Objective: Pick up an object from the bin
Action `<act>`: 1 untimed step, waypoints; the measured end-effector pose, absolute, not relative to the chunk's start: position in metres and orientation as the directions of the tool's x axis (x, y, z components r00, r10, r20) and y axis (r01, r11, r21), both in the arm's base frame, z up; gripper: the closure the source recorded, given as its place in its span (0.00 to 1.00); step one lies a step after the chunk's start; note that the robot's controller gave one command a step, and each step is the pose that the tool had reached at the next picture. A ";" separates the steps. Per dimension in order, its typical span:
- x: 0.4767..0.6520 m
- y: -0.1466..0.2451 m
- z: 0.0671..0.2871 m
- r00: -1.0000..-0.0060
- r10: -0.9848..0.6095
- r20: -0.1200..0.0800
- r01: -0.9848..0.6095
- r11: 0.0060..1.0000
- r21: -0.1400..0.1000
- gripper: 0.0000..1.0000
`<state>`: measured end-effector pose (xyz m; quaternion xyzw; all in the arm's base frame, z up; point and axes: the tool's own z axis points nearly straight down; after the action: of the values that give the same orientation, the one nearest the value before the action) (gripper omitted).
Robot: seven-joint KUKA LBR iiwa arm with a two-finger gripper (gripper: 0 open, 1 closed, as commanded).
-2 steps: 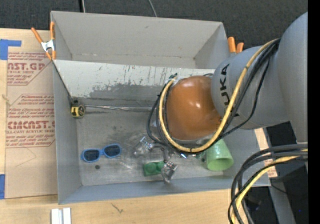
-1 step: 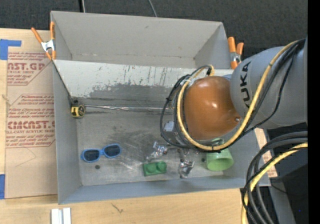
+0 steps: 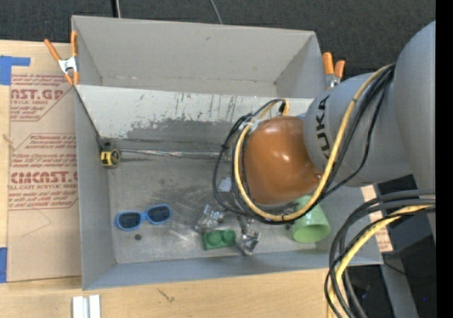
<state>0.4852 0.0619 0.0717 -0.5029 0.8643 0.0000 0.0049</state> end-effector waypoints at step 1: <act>0.486 0.063 0.073 -0.495 -0.869 -0.004 -0.869 0.495 -0.002 0.00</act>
Offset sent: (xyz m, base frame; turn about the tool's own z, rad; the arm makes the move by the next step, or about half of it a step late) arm 0.0000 0.0000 0.0000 0.0000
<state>0.4863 0.0629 0.0727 -0.5023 0.8647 0.0001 0.0022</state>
